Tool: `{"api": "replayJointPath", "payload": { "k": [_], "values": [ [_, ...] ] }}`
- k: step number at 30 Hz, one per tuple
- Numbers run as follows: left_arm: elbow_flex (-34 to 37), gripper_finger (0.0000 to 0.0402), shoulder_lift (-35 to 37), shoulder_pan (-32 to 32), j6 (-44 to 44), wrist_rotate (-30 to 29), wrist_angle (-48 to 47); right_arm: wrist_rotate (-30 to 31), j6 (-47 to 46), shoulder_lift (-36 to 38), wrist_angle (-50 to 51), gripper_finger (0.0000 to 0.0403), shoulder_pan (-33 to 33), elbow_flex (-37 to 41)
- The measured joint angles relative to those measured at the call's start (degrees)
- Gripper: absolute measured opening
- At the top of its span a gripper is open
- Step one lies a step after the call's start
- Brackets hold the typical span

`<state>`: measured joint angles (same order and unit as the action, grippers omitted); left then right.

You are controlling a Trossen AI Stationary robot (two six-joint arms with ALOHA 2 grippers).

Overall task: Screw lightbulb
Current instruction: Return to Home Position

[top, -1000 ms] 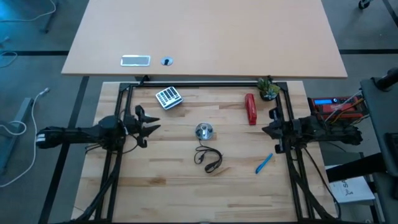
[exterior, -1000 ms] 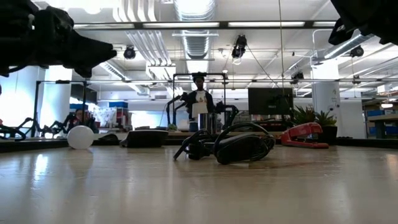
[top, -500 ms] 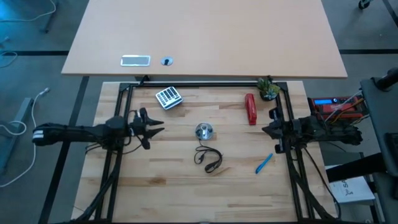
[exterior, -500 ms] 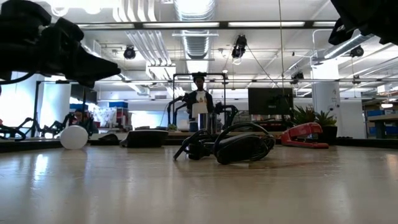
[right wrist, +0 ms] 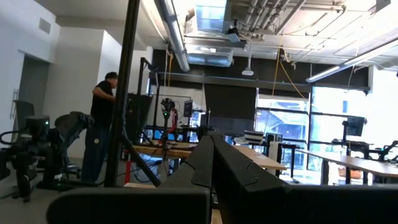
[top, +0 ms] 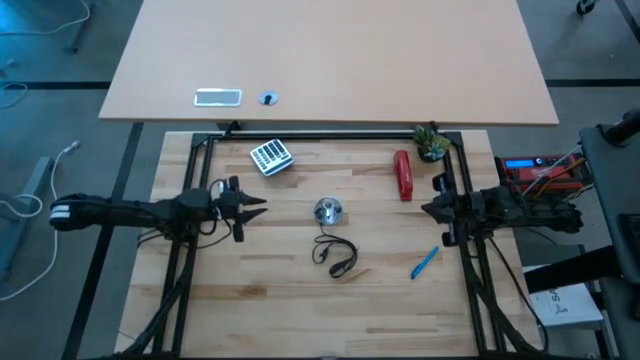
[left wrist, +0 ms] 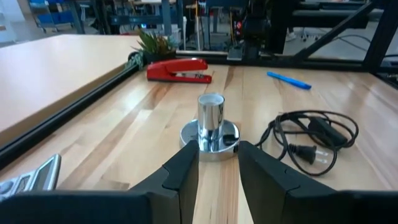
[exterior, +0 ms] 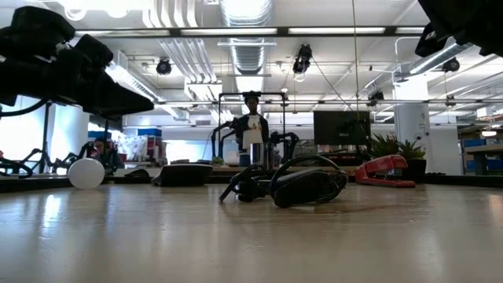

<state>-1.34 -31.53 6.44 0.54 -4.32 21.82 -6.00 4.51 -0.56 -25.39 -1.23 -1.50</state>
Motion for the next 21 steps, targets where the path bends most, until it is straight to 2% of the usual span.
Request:
{"api": "replayJointPath", "payload": {
  "k": [6, 21],
  "values": [
    [-0.02, 0.0105, -2.15, 0.0, 0.0, 0.0, 0.0, 0.0, 0.0, 0.0, 0.0, 0.0, 0.0, 0.0],
    [-0.02, 0.0139, -6.8, 0.0, -0.02, 0.0, -0.01, 0.0, 0.0, -0.02, 0.0, 0.0, 0.0, 0.0]
  ]
}}
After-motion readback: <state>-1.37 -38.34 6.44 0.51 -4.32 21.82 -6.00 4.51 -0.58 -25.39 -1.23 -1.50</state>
